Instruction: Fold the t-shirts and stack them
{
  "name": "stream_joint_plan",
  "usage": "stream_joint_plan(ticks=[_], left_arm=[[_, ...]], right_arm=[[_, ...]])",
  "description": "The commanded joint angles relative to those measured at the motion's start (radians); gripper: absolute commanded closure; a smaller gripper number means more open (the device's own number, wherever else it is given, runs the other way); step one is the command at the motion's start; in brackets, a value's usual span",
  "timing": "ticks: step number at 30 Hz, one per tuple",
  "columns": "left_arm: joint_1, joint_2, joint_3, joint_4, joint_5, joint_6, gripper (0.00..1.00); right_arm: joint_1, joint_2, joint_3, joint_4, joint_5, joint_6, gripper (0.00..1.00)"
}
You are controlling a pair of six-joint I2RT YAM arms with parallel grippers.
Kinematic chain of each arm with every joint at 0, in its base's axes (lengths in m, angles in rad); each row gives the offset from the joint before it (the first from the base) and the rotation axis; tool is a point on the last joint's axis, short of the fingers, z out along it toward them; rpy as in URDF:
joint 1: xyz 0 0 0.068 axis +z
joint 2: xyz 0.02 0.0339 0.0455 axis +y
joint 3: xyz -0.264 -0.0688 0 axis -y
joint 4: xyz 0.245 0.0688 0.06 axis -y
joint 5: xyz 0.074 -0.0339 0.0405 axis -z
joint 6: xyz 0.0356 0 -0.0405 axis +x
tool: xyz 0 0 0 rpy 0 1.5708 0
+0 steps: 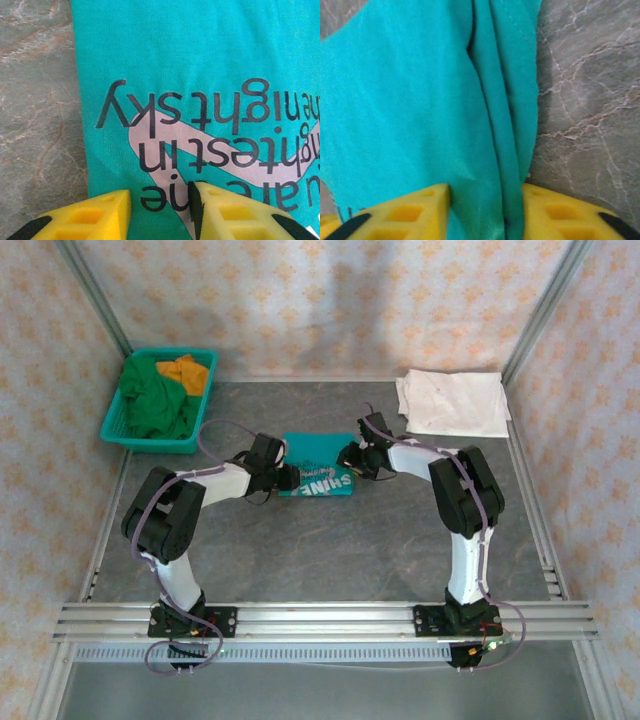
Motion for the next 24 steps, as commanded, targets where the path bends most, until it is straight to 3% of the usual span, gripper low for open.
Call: stream_joint_plan(ticks=[1, 5, 7, 11, 15, 20, 24], left_arm=[[0.004, 0.022, -0.021, -0.01, -0.032, -0.005, 0.62], [0.004, -0.001, -0.021, -0.012, -0.046, -0.002, 0.62], [0.005, -0.016, -0.018, -0.016, -0.058, -0.005, 0.6], [0.007, -0.095, -0.023, -0.027, -0.104, -0.027, 0.51], [0.007, -0.234, -0.035, -0.051, -0.159, -0.044, 0.45], [0.006, -0.412, -0.052, -0.087, -0.179, -0.01, 0.4], [-0.001, -0.508, -0.077, -0.069, -0.118, 0.048, 0.27]], right_arm=[[0.035, 0.06, 0.028, 0.05, -0.025, 0.035, 0.71], [0.03, 0.056, 0.034, 0.062, 0.008, 0.039, 0.93], [0.018, 0.045, 0.036, 0.07, 0.012, 0.041, 0.99], [-0.028, 0.04, 0.064, 0.04, 0.004, -0.009, 1.0], [-0.08, 0.04, 0.139, -0.06, -0.018, -0.168, 1.0], [-0.144, 0.068, 0.351, -0.306, 0.07, -0.404, 1.0], [-0.185, 0.114, 0.557, -0.48, 0.138, -0.55, 1.0]])
